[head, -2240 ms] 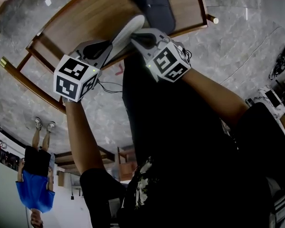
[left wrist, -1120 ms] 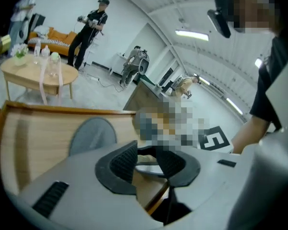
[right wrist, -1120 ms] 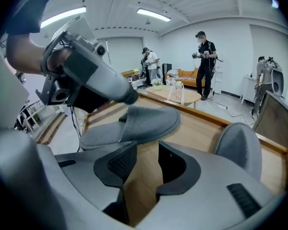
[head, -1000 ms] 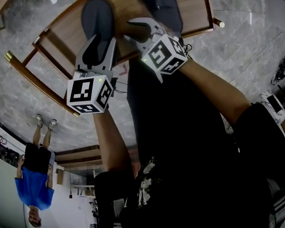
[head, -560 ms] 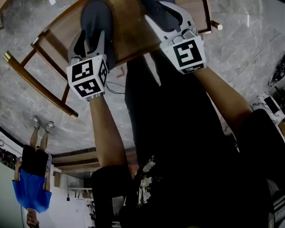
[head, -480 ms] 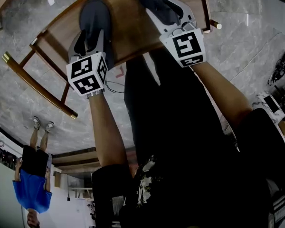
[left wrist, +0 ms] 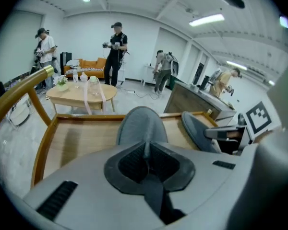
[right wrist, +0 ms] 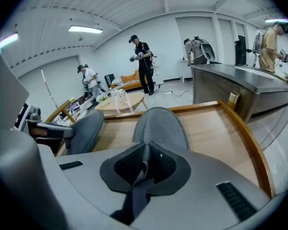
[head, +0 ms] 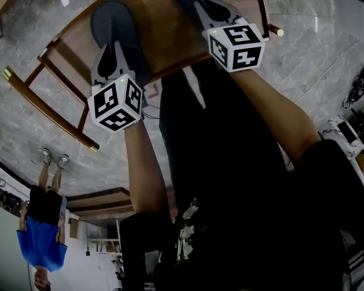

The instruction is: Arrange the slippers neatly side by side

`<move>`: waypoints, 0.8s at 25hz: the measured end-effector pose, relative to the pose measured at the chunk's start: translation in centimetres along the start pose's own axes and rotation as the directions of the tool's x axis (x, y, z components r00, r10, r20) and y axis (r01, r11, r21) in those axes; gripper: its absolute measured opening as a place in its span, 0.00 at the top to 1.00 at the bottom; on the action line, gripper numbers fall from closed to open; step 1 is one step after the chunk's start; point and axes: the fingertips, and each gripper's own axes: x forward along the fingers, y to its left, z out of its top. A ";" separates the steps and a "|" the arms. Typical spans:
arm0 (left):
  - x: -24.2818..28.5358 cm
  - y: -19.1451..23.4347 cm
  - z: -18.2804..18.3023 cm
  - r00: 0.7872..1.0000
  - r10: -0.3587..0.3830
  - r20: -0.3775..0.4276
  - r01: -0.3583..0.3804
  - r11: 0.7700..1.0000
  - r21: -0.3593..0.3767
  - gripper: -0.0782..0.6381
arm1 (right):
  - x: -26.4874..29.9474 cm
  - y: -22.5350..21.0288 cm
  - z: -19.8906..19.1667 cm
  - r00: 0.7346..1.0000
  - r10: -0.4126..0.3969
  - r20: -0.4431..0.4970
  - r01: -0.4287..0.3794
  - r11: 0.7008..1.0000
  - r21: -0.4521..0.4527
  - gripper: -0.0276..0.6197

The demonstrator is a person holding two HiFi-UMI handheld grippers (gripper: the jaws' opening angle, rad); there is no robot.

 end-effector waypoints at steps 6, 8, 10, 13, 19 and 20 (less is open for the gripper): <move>-1.3 -0.8 2.5 0.990 0.014 0.137 -0.001 0.995 -0.098 0.86 | -1.7 1.3 2.3 0.995 -0.010 0.098 -0.009 0.982 0.191 0.94; -0.6 -1.4 2.4 0.991 -0.003 0.130 0.017 0.994 -0.110 0.86 | -1.6 2.4 2.9 0.992 -0.008 0.122 -0.018 0.978 0.209 0.94; 0.0 -1.8 2.4 0.992 -0.018 0.127 0.035 0.991 -0.129 0.86 | -1.1 3.5 2.8 0.992 -0.003 0.123 -0.024 0.977 0.214 0.94; 0.7 -2.3 2.0 0.992 -0.037 0.122 0.059 0.981 -0.187 0.86 | -0.1 4.8 2.1 0.994 0.006 0.113 -0.032 0.972 0.233 0.94; 1.5 -3.0 0.8 0.994 -0.058 0.098 0.079 0.971 -0.225 0.86 | 1.0 5.3 0.9 0.995 -0.006 0.104 -0.022 0.962 0.270 0.94; 1.6 -3.1 0.5 0.994 -0.063 0.089 0.082 0.971 -0.223 0.86 | 1.1 5.3 0.6 0.995 -0.006 0.099 -0.021 0.963 0.269 0.94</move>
